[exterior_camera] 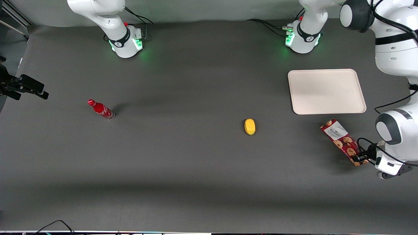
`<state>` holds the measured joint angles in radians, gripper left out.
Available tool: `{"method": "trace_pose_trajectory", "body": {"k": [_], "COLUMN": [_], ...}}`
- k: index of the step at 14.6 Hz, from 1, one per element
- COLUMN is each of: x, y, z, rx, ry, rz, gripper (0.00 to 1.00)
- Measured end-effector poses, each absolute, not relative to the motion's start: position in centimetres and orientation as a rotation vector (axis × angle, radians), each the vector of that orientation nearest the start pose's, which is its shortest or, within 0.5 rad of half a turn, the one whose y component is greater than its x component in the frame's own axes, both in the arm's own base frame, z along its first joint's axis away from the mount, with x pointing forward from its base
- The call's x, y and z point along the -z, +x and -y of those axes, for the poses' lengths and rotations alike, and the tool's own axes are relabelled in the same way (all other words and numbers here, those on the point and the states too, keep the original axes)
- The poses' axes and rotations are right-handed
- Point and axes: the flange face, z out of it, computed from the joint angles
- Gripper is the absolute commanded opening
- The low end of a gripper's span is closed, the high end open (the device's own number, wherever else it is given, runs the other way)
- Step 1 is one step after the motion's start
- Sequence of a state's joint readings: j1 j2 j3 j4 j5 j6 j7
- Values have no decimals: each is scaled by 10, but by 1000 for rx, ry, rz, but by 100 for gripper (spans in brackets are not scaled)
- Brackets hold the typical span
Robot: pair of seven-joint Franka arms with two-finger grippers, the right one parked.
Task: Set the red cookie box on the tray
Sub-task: 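Lift the cookie box upright with the left gripper toward the tray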
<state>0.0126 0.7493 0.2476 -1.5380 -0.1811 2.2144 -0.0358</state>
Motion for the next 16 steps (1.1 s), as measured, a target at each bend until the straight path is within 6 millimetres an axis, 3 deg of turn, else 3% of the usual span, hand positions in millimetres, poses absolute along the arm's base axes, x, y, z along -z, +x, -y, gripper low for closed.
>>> {"method": "trace_pose_trajectory", "body": {"k": [5,7,9,12,14,16], "x": [-222,-244,-294,-389,-446,-485], "y": [686,686,688,685,671,646], "z": [-153,-159,-159,-153,-152,-162], "rx": [-75,-131,-215,-305,-347,-423], "ry": [-3069,-3071,-3082,-3060,-3043,-3009], "rz": [567,580,575,511,392,233], "gripper": [0,0,0,0,0,0]}}
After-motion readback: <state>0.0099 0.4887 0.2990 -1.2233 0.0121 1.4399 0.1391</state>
